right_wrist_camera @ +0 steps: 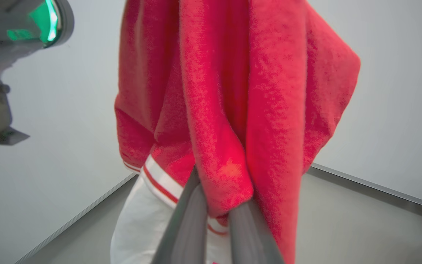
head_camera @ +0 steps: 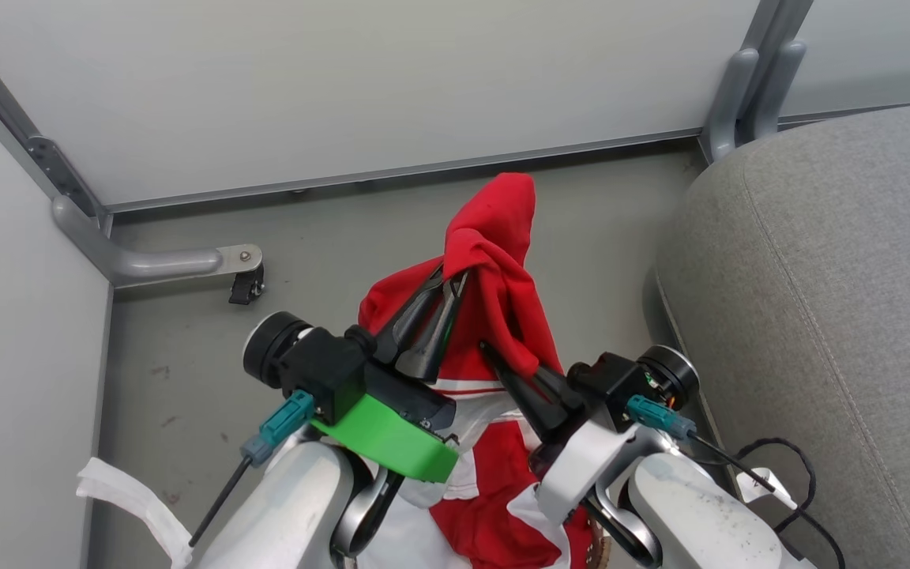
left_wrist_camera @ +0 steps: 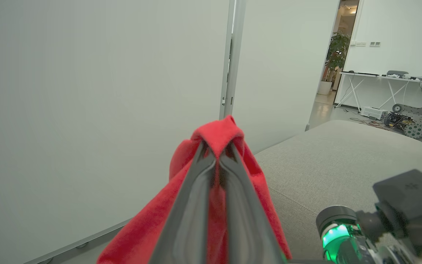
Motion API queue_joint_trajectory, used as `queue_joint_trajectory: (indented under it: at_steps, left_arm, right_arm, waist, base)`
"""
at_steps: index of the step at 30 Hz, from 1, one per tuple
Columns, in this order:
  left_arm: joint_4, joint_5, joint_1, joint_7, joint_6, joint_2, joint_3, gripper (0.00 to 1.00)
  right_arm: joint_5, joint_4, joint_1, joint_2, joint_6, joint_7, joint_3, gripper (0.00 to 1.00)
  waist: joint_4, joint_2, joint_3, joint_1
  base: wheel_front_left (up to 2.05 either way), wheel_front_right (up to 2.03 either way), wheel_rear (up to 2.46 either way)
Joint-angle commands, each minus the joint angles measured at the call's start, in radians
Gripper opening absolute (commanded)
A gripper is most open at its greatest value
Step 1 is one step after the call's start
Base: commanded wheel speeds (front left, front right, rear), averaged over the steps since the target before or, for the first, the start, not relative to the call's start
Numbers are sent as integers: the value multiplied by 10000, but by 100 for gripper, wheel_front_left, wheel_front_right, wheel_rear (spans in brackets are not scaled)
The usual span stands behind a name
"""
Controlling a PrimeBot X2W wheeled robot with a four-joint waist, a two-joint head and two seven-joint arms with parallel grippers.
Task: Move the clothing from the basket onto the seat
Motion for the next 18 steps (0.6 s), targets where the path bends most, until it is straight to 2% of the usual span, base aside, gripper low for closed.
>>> queue_joint_trajectory:
  at_steps: [1, 4, 8, 18]
  left_arm:
    - [-4, 125, 55, -15, -33, -39, 108, 100]
    - [59, 241, 237, -13, -33, 22, 265, 100]
    - [83, 382, 372, -13, -33, 196, 511, 100]
    - [188, 654, 810, -12, -33, 497, 879, 100]
  right_arm:
    - [-79, -112, 224, -9, -7, -3, -130, 0]
    - [-214, -400, 342, 16, -7, -6, -278, 0]
    - [-317, -746, 629, 30, -7, -11, -533, 0]
    - [-547, -1705, 1172, 70, -8, -12, -1597, 0]
  waist:
    - [-45, 0, 5, 0]
    - [-242, 0, 28, 0]
    - [-849, 0, 150, 0]
    - [-3082, 0, 640, 0]
  base:
    - [0, 0, 0]
    - [0, 0, 0]
    - [0, 0, 0]
    - [0, 0, 0]
